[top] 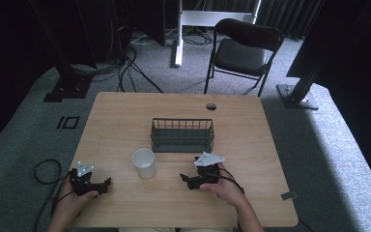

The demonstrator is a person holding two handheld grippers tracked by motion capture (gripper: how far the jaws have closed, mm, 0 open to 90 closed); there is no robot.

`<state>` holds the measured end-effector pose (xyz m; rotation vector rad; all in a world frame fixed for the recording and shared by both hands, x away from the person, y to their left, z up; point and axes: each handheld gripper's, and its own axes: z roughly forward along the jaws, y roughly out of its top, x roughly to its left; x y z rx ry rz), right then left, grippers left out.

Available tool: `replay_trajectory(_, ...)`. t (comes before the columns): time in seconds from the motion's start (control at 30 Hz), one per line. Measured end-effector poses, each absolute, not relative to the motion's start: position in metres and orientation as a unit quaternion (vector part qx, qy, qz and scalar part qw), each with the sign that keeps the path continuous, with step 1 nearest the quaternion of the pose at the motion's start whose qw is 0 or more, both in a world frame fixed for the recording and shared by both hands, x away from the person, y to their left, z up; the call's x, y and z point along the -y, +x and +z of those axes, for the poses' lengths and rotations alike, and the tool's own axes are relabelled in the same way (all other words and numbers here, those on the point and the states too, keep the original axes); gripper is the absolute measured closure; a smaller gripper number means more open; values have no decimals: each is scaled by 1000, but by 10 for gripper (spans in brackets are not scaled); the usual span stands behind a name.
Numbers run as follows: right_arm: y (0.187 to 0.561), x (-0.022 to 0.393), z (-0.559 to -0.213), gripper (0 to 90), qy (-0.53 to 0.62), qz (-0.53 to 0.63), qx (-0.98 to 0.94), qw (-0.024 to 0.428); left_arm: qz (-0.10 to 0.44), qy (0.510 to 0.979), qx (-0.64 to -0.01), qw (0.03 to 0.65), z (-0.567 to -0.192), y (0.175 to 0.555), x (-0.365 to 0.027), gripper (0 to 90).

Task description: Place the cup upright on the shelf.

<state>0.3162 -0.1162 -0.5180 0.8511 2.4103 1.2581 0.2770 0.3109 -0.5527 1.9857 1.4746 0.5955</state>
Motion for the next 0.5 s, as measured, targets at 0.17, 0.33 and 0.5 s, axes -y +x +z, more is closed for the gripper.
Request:
replay_trajectory(0.17, 317, 105, -519, 124, 287, 442, -839, 136, 224, 746, -554, 294, -553, 277, -311, 12)
replay_trajectory(0.33, 318, 97, -520, 124, 280, 446, -840, 133, 224, 746, -554, 294, -553, 277, -311, 12)
replay_trajectory(0.5, 318, 84, -521, 124, 267, 447, -844, 128, 224, 746, -554, 294, -553, 277, -311, 12)
